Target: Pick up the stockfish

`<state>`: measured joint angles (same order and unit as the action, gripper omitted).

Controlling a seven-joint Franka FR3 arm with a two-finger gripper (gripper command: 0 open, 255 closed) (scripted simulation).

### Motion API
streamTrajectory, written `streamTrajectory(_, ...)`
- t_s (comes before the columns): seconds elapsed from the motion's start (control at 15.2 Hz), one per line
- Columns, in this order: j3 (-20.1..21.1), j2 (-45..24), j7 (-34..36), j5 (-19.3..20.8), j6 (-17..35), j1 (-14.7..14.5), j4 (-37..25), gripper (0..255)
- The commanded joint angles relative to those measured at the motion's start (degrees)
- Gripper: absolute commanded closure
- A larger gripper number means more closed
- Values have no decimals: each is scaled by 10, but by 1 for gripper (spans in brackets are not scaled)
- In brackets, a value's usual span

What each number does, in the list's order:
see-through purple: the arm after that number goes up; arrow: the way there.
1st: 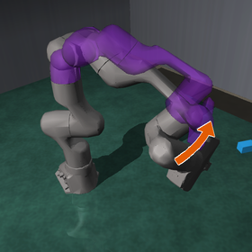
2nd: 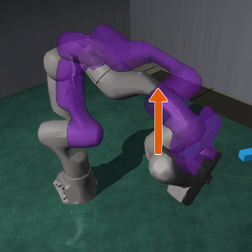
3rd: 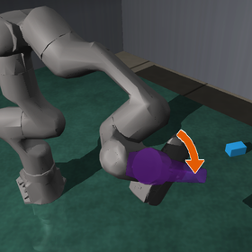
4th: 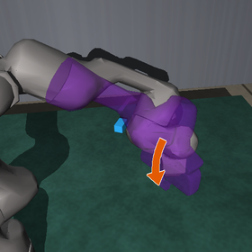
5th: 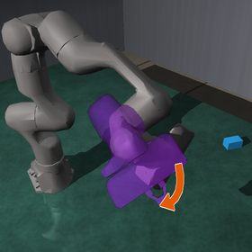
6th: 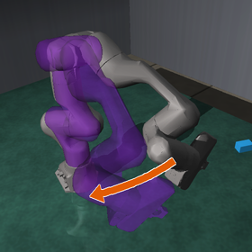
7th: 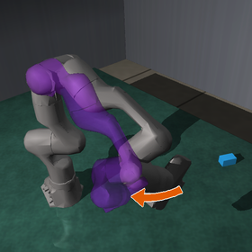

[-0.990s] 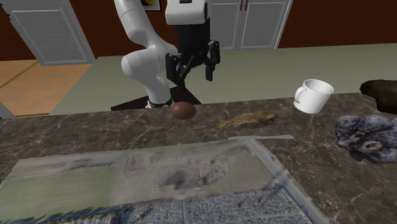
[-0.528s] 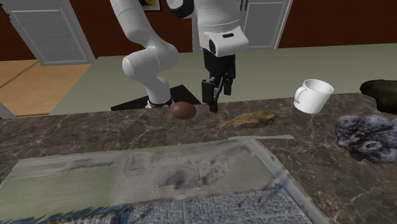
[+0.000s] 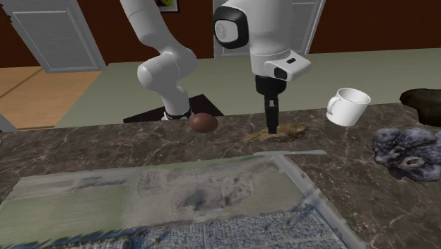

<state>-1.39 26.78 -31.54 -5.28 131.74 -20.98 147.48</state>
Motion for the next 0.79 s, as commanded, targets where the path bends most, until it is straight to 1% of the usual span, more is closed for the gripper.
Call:
streamTrajectory(0.0,1,-21,-32,-8,31,-20,1,0)
streamTrajectory(0.46,0,-52,-40,-16,94,-24,33,0)
streamTrajectory(0.59,0,-55,-41,-16,99,-24,35,0)
streamTrajectory(0.66,0,-56,-40,-17,100,-24,35,255)
streamTrajectory(0.73,0,-56,-40,-17,100,-24,35,255)
